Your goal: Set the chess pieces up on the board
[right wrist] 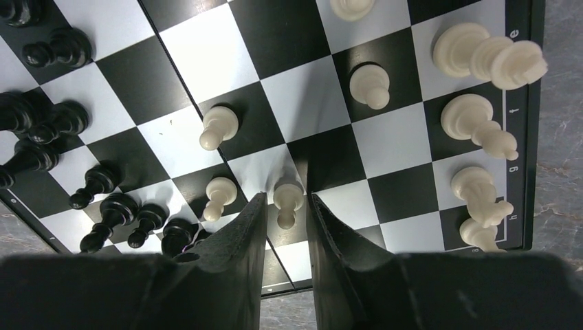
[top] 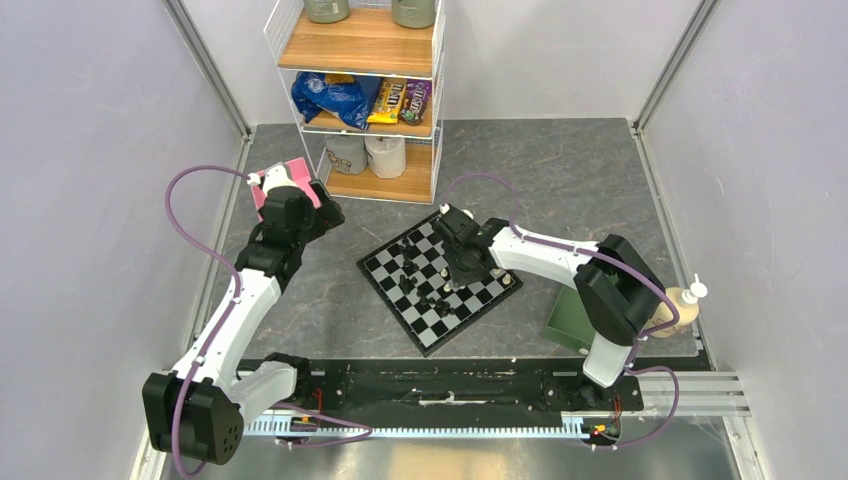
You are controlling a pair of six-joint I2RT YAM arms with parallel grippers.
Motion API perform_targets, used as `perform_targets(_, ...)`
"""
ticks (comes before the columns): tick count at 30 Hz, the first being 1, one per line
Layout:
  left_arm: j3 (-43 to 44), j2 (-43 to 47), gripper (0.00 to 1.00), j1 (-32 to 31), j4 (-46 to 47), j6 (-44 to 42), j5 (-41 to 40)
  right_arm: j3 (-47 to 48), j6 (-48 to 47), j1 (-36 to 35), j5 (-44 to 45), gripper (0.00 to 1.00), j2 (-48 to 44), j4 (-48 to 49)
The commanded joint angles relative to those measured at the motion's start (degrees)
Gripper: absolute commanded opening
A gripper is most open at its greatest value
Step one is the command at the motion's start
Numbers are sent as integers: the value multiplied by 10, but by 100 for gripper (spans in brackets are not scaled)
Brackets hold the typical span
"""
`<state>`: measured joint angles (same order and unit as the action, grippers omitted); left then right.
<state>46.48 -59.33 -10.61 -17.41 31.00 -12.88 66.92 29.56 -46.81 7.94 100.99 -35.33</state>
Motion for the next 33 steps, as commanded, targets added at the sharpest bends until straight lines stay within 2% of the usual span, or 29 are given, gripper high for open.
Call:
perform_targets(1, -1, 7, 99, 4, 18, -1, 1, 27, -6, 2, 20, 33, -1, 13)
perform_targets(8, -2, 7, 99, 4, 19, 0, 2, 22, -8, 15, 25, 19, -11, 5)
perform_targets(12, -2, 7, 99, 4, 18, -1, 1, 10, -10, 27, 26, 14, -31, 2)
perform_targets(33, -2, 4, 99, 4, 22, 2, 4, 7, -21, 82, 22, 18, -17, 25)
